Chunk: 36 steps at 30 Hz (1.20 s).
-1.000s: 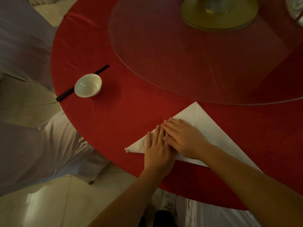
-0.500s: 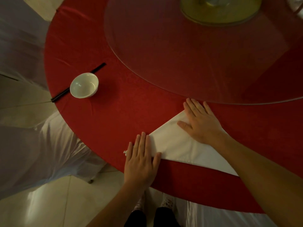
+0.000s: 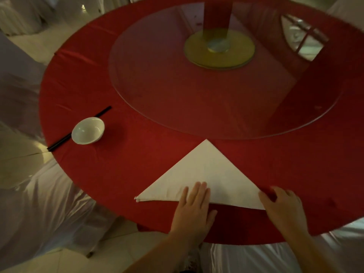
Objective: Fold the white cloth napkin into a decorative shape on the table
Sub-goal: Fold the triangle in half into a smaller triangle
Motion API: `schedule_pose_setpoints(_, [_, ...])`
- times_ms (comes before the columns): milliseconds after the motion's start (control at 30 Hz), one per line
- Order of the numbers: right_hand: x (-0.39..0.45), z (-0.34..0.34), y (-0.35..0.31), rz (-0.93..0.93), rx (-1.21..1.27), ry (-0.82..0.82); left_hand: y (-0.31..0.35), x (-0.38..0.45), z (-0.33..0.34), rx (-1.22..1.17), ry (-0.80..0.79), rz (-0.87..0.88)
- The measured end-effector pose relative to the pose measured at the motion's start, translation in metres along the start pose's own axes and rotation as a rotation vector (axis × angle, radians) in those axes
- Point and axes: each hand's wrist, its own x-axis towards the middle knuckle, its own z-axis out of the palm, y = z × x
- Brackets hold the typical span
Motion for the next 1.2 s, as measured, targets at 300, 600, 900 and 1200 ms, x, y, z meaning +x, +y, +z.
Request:
schedule_pose_setpoints(300, [-0.009, -0.017, 0.018, 0.125, 0.289, -0.227, 0.025, 0.011, 0.015, -0.001, -0.095, -0.010])
schedule_pose_setpoints(600, [-0.032, -0.025, -0.012, 0.004, 0.591, 0.046, 0.025, 0.003, 0.006, -0.180, -0.060, -0.024])
schedule_pose_setpoints(900, [-0.085, -0.002, -0.135, -0.466, 0.672, -0.016, -0.028, 0.016, -0.061, -1.598, 0.034, -0.569])
schedule_pose_setpoints(1200, [-0.099, 0.066, -0.211, -0.667, 0.461, -0.282, -0.110, -0.007, -0.078, -1.585, -0.068, -0.654])
